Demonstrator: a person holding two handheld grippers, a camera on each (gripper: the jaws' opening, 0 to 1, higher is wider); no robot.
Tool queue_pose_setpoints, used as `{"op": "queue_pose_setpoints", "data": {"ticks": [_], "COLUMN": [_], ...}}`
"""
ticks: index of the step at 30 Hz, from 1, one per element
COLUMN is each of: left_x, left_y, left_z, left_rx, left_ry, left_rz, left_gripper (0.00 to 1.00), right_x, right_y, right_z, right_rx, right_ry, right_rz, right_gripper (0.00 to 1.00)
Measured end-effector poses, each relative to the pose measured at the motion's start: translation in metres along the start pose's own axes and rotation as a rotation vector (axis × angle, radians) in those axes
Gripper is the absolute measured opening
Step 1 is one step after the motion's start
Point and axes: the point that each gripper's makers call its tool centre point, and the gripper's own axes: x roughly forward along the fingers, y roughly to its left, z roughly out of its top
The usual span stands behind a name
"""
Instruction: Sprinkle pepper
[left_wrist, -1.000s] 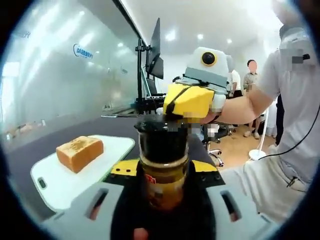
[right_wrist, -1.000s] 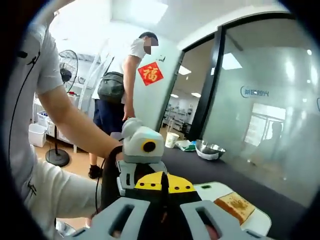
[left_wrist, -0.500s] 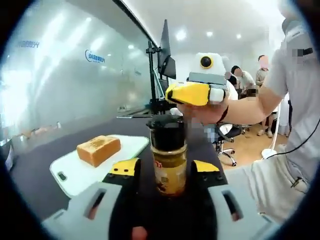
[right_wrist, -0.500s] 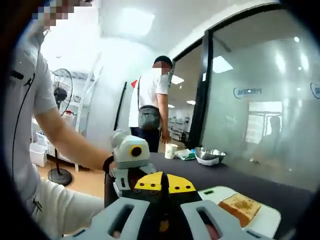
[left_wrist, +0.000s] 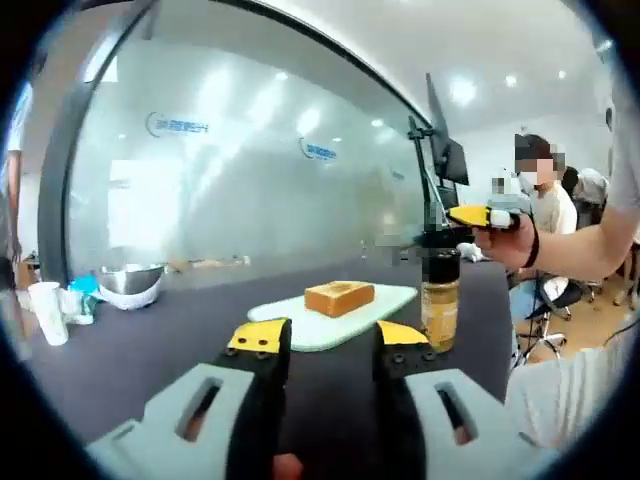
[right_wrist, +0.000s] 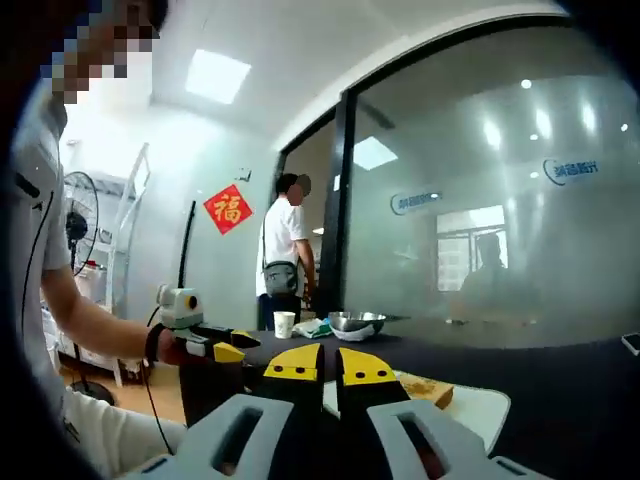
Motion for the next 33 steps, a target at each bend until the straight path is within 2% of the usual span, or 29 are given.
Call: {"op": "queue_pose_setpoints", "data": {"ticks": [3, 5, 6, 9, 12, 14, 15, 17, 19, 20, 22, 24, 26, 29, 31, 33], "left_x": [-0.005, -0.005, -0.004, -0.002, -0.001, 0.000, 0.002, 0.007, 0.012, 0.013, 0.012, 0.011, 0.012, 0.014, 0.012, 0.009], "left_y": [0.008, 0.012, 0.012, 0.027, 0.044, 0.051, 0.052, 0.056, 0.053, 0.055, 0.067, 0.073, 0.071, 0.061, 0.062, 0.063], "left_z": [0.003, 0.005, 0.006, 0.007, 0.010, 0.010, 0.009, 0.006, 0.003, 0.001, 0.000, 0.005, 0.005, -0.004, -0.006, -0.008], "left_rx": [0.051, 0.050, 0.051, 0.070, 0.047, 0.046, 0.052, 0.083, 0.075, 0.074, 0.068, 0.068, 0.086, 0.122, 0.131, 0.126], "left_ry": [0.008, -0.002, -0.005, -0.007, -0.022, -0.022, -0.019, -0.002, -0.001, -0.003, -0.018, -0.032, -0.038, -0.001, 0.001, -0.004], "left_rz": [0.032, 0.059, 0.073, 0.152, 0.217, 0.234, 0.233, 0.242, 0.240, 0.245, 0.266, 0.289, 0.292, 0.276, 0.263, 0.253], "left_gripper": [0.26, 0.26, 0.26, 0.26, 0.26, 0.26, 0.26, 0.26, 0.26, 0.26, 0.25, 0.24, 0.24, 0.21, 0.21, 0.21], "right_x": [-0.014, -0.026, -0.030, -0.048, -0.061, -0.070, -0.074, -0.078, -0.080, -0.078, -0.076, -0.076, -0.081, -0.084, -0.084, -0.080], "right_y": [-0.020, -0.040, -0.046, -0.074, -0.095, -0.116, -0.122, -0.137, -0.145, -0.144, -0.144, -0.146, -0.152, -0.152, -0.151, -0.148], "right_z": [0.002, 0.001, 0.002, -0.001, -0.002, -0.011, -0.017, -0.031, -0.041, -0.044, -0.052, -0.053, -0.061, -0.075, -0.072, -0.071], "right_rx": [-0.007, -0.051, -0.045, -0.038, -0.072, -0.104, -0.101, -0.070, -0.034, 0.000, 0.088, 0.070, 0.005, -0.001, -0.061, -0.082], "right_ry": [-0.011, 0.004, 0.000, -0.008, -0.005, 0.035, 0.068, 0.118, 0.141, 0.134, 0.132, 0.124, 0.165, 0.200, 0.197, 0.185], "right_rz": [-0.065, -0.116, -0.129, -0.209, -0.294, -0.395, -0.445, -0.500, -0.522, -0.507, -0.497, -0.513, -0.550, -0.566, -0.579, -0.544], "right_gripper": [0.01, 0.04, 0.05, 0.05, 0.09, 0.12, 0.12, 0.12, 0.12, 0.13, 0.14, 0.17, 0.18, 0.20, 0.19, 0.19]}}
